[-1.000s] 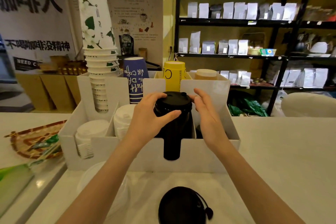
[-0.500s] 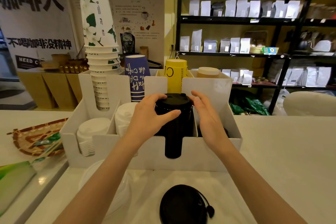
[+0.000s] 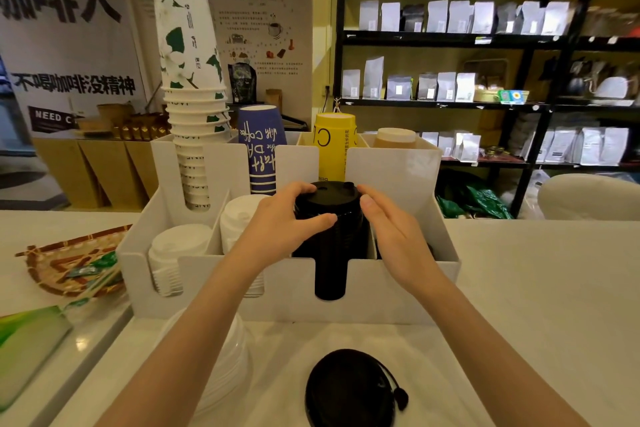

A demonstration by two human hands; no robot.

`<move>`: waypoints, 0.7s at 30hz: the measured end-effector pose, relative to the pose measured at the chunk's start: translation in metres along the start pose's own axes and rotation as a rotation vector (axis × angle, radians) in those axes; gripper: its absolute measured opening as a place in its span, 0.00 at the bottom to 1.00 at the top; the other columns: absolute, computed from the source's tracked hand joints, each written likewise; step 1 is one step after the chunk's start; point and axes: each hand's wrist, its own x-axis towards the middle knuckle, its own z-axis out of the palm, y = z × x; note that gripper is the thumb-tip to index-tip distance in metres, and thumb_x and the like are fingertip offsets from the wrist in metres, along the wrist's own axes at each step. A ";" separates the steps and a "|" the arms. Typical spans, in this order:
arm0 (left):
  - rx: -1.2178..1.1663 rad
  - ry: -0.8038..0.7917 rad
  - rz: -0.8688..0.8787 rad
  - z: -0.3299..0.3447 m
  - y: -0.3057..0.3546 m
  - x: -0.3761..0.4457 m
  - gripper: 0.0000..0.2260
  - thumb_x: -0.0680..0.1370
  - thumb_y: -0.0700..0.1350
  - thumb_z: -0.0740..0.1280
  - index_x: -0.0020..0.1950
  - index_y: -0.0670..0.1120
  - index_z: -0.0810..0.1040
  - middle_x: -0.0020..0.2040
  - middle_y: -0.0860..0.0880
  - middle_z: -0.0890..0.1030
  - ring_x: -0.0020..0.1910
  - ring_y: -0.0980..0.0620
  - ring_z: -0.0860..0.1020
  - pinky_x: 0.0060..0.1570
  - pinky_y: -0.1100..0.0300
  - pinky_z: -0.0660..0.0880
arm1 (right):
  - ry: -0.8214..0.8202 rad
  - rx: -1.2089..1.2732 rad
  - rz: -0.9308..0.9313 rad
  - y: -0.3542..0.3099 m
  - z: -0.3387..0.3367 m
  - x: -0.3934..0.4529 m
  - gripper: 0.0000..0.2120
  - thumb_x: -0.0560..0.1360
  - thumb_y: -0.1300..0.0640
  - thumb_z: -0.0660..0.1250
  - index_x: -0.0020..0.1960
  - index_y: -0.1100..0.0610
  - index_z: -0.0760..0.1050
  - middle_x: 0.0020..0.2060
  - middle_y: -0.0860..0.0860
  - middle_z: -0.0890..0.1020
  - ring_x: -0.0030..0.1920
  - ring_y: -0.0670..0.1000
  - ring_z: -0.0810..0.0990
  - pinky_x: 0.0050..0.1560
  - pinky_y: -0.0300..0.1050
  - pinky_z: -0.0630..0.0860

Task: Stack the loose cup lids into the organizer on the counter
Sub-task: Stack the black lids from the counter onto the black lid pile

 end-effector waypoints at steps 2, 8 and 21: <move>0.007 -0.005 0.003 0.000 0.000 -0.001 0.23 0.71 0.49 0.68 0.64 0.48 0.68 0.62 0.47 0.75 0.54 0.54 0.72 0.42 0.71 0.70 | 0.004 0.003 -0.007 0.002 0.001 -0.001 0.20 0.78 0.53 0.54 0.69 0.53 0.64 0.66 0.48 0.72 0.65 0.45 0.68 0.60 0.29 0.63; 0.173 -0.010 0.030 0.003 0.009 -0.005 0.23 0.74 0.49 0.65 0.66 0.46 0.65 0.65 0.46 0.71 0.61 0.50 0.70 0.54 0.63 0.67 | -0.016 -0.032 -0.036 -0.003 0.004 -0.008 0.20 0.77 0.58 0.57 0.69 0.52 0.62 0.59 0.41 0.70 0.62 0.42 0.69 0.65 0.41 0.67; 0.444 0.173 0.301 0.022 0.008 -0.047 0.24 0.75 0.54 0.60 0.69 0.47 0.63 0.72 0.44 0.64 0.71 0.46 0.60 0.71 0.47 0.60 | -0.063 -0.278 -0.077 -0.016 -0.010 -0.058 0.29 0.76 0.54 0.60 0.65 0.36 0.45 0.59 0.37 0.64 0.60 0.36 0.61 0.57 0.23 0.60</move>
